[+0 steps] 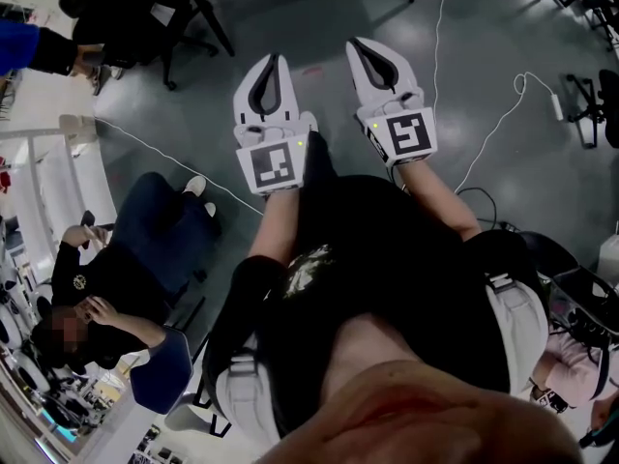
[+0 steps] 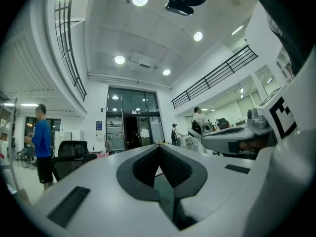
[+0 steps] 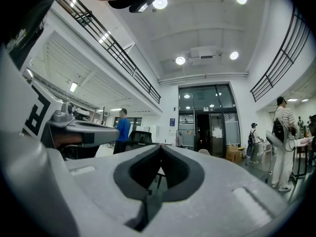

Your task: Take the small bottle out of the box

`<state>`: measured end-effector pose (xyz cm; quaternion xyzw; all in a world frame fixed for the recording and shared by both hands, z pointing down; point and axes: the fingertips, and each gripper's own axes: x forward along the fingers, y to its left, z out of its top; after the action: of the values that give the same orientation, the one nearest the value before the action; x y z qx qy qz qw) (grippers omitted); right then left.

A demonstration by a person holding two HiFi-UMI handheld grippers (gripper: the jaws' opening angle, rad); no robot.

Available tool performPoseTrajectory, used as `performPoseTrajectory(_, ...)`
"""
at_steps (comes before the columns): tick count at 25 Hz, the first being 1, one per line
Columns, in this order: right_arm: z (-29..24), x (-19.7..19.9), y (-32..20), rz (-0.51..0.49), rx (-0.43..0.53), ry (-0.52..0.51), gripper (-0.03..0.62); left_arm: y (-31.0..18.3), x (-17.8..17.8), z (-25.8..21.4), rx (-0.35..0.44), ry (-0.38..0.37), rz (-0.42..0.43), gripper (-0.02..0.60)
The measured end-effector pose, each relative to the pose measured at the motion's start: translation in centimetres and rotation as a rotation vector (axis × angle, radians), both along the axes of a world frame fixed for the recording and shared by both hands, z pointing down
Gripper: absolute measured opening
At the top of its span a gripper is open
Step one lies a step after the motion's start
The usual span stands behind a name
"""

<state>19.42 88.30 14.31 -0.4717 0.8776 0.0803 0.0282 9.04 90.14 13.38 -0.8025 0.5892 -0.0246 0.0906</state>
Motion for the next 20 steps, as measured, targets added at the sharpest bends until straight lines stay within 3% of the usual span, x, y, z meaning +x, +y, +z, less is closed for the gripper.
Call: performPoseTrajectory(20, -1.7, -3.4, -10.8, -0.009, -0.004, 0.000, -0.006, -10.6, -2.8, -1.7, -0.005, -0.015, 0.010, 0.008)
